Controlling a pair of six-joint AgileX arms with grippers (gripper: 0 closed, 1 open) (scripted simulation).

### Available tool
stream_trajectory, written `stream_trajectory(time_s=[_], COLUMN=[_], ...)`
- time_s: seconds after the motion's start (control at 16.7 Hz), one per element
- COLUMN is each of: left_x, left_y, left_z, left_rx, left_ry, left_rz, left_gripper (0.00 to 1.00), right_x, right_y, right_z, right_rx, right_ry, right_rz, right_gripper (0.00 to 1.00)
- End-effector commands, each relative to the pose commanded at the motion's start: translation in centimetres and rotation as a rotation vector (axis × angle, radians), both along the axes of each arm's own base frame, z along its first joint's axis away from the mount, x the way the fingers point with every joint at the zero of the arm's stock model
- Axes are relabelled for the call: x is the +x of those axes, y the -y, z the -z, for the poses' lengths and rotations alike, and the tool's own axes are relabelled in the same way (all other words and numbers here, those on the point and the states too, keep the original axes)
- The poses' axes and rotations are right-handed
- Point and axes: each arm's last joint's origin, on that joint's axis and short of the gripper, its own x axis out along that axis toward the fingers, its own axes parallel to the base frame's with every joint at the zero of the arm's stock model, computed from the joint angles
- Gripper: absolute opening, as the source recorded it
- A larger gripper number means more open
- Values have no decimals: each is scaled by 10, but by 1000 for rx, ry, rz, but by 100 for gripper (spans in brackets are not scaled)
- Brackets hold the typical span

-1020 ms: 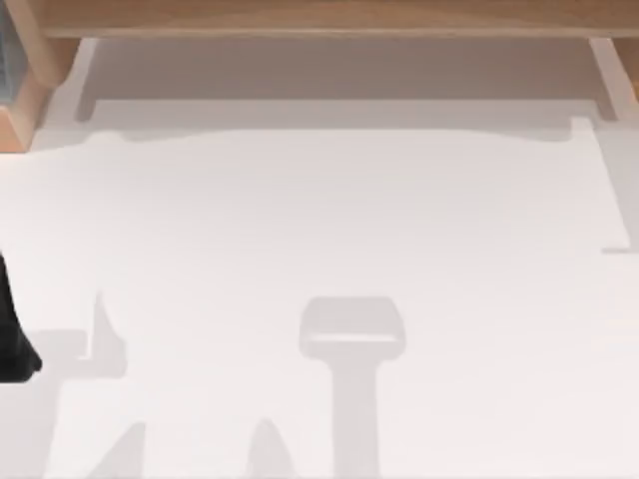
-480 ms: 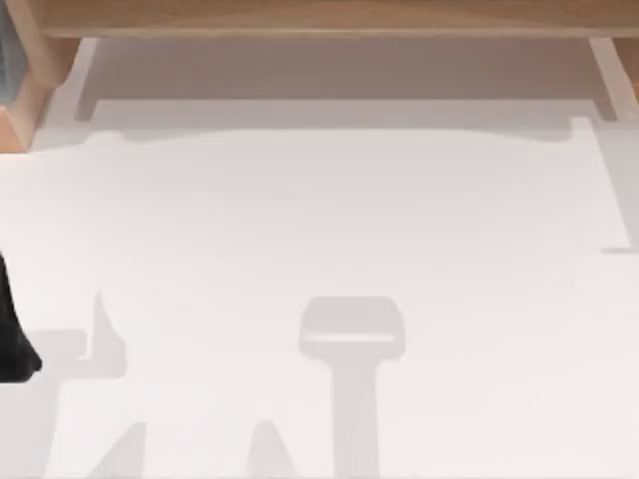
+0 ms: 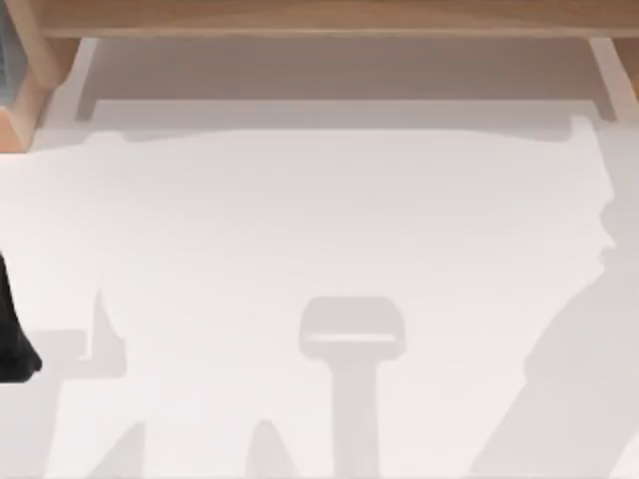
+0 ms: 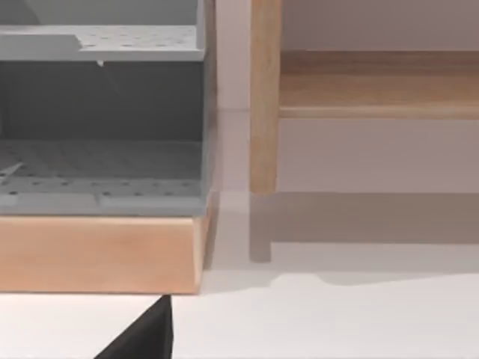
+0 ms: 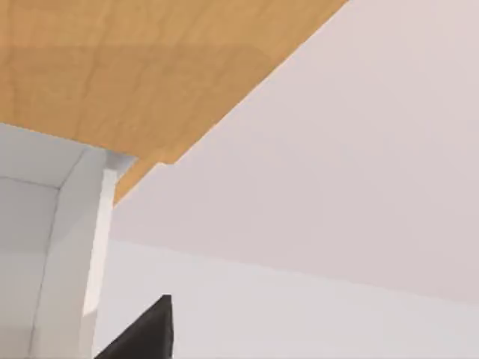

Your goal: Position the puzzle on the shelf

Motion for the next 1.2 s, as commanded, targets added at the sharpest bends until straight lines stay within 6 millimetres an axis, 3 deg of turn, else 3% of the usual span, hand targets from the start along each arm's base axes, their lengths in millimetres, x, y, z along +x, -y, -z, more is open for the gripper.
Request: stream_trajectory(time_s=[0.3, 0.6, 0.78, 1.2], left_x=[0, 0, 0, 0], left_y=[0, 0, 0, 0], left_z=[0, 0, 0, 0], left_rx=[0, 0, 0, 0], left_ry=[0, 0, 0, 0], left_rz=[0, 0, 0, 0], left_gripper=[100, 100, 100, 100], right_x=[26, 37, 38, 40], right_y=[-45, -77, -85, -84], right_z=[25, 46, 48, 55], right_rx=[299, 445, 465, 466], right_ry=[-313, -537, -584, -588], right_rz=[76, 147, 161, 161], right_gripper=[100, 100, 100, 100])
